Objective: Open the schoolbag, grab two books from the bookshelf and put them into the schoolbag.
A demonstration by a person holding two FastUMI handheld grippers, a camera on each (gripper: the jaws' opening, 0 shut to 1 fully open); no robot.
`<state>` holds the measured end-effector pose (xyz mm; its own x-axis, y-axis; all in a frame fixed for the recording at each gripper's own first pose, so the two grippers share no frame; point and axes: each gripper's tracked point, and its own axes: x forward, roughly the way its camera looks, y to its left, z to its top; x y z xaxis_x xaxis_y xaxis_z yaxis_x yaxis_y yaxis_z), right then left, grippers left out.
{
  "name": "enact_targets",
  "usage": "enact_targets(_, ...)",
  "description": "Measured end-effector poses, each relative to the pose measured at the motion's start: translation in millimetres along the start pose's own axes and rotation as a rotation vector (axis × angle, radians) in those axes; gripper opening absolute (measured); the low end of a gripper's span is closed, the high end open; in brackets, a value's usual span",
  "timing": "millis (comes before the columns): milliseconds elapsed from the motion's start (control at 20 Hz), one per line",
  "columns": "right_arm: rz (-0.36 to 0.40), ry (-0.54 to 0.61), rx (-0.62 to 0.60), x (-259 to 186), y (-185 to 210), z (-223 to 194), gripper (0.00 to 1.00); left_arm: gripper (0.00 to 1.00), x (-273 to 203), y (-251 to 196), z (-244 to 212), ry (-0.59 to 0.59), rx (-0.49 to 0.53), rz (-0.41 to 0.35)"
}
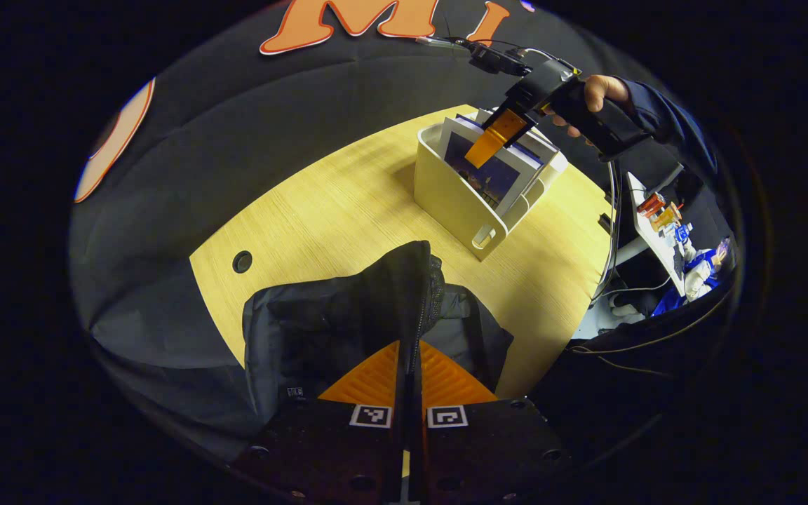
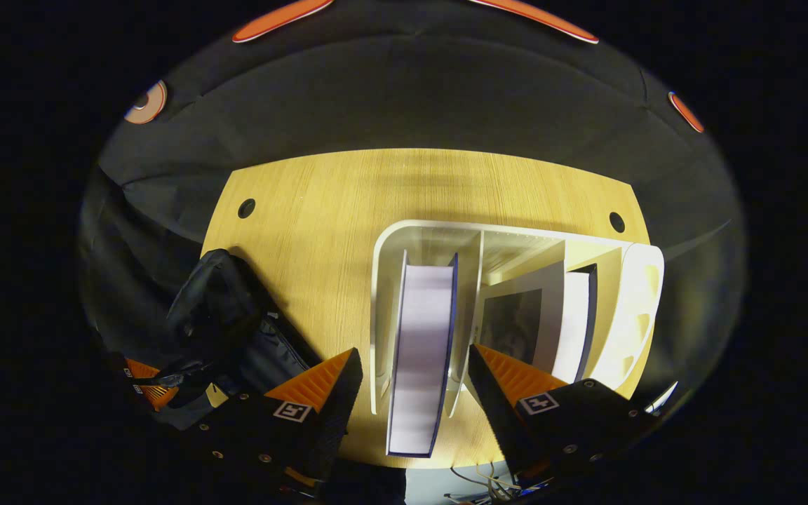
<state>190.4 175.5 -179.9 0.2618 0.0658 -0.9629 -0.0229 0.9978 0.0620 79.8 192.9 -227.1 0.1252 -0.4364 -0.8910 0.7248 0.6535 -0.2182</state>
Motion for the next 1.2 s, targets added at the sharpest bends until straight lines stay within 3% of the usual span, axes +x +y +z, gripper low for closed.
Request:
enact_targets(100,-0.01,0.015,0.0,4,-1,-3,0.79,0.04,3,-1,1,0.004,-0.003,-0.003)
enact_targets(250,-0.016,0.051,0.027,11,0,-10,0.49,0.05,5,-3,3,0.008,-0.006,-0.009)
enact_targets(300,-0.01,0.068,0.044,12,0,-13,0.62,0.04,6,-2,3,0.008,-0.006,-0.008)
enact_targets(350,-0.024,0.074,0.067,16,-3,-14,0.45,0.05,6,-1,3,0.008,-0.008,-0.008)
enact_targets(400,-0.024,0.075,0.082,13,-2,-13,0.42,0.04,7,-1,2,0.007,-0.008,-0.009)
enact_targets(450,-0.025,0.083,0.089,12,-3,-13,0.47,0.05,7,-2,0,0.008,-0.012,-0.011)
enact_targets(500,-0.031,0.085,0.095,11,-5,-15,0.38,0.05,7,-2,0,0.007,-0.013,-0.014)
enact_targets(900,-0.053,0.049,0.099,-22,-10,-34,0.35,0.05,12,-5,-1,0.009,0.004,-0.029)
enact_targets(950,-0.051,0.041,0.106,-28,-11,-38,0.43,0.05,15,-5,-2,0.012,0.006,-0.029)
enact_targets(1000,-0.049,0.031,0.114,-35,-12,-43,0.35,0.05,16,-5,-4,0.012,0.009,-0.031)
enact_targets(1200,-0.053,0.0,0.151,-59,-17,-67,0.34,0.05,21,-10,-10,0.014,0.027,-0.036)
